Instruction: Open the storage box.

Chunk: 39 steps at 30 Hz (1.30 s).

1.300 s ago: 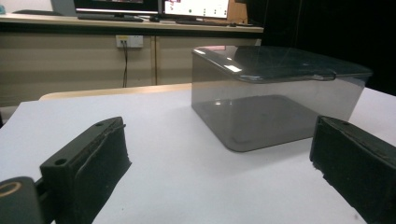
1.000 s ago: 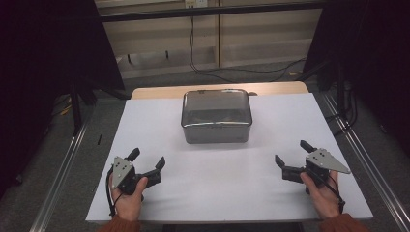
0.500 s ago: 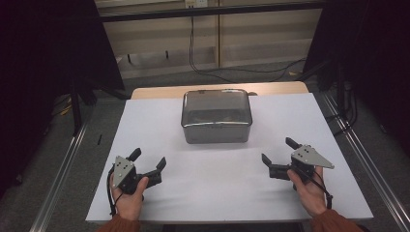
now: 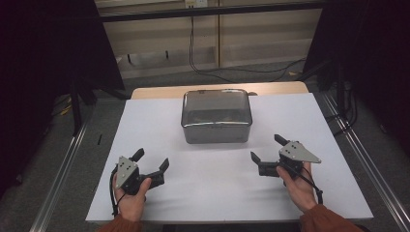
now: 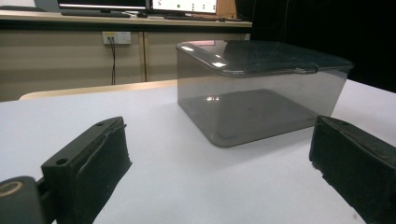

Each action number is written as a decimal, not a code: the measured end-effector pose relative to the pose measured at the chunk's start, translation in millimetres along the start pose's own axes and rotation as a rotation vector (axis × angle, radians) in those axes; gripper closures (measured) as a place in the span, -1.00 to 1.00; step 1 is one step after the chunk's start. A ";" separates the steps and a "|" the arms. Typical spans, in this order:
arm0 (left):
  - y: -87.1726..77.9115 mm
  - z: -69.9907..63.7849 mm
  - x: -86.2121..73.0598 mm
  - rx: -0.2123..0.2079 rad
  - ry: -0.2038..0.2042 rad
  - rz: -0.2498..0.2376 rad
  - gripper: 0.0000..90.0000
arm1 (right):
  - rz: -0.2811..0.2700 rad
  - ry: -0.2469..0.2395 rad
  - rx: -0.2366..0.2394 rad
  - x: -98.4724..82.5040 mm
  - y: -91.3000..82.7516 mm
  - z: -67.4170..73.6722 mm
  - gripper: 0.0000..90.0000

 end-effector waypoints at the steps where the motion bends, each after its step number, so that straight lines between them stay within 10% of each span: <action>1: 0.0 0.0 0.0 0.000 0.000 0.000 -0.90 | 0.000 0.000 0.000 0.0 0.0 0.0 -1.00; 25: 1.3 1.7 -1.5 -0.002 0.005 0.017 -0.90 | -0.038 -0.044 0.050 27.3 38.1 24.3 -1.00; 39: 2.3 1.9 -2.3 -0.002 0.004 0.022 -0.90 | -0.082 -0.270 0.022 38.4 56.4 37.3 -0.93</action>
Point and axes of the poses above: each handheld gripper's, and its own axes: y roughly forward along the jaws, x roughly out of its top, z roughly to its left, the point moved 4 cm from there along y, roughly forward along the jaws, and after that the axes turned 3 degrees about -x, right-handed, at the moved point
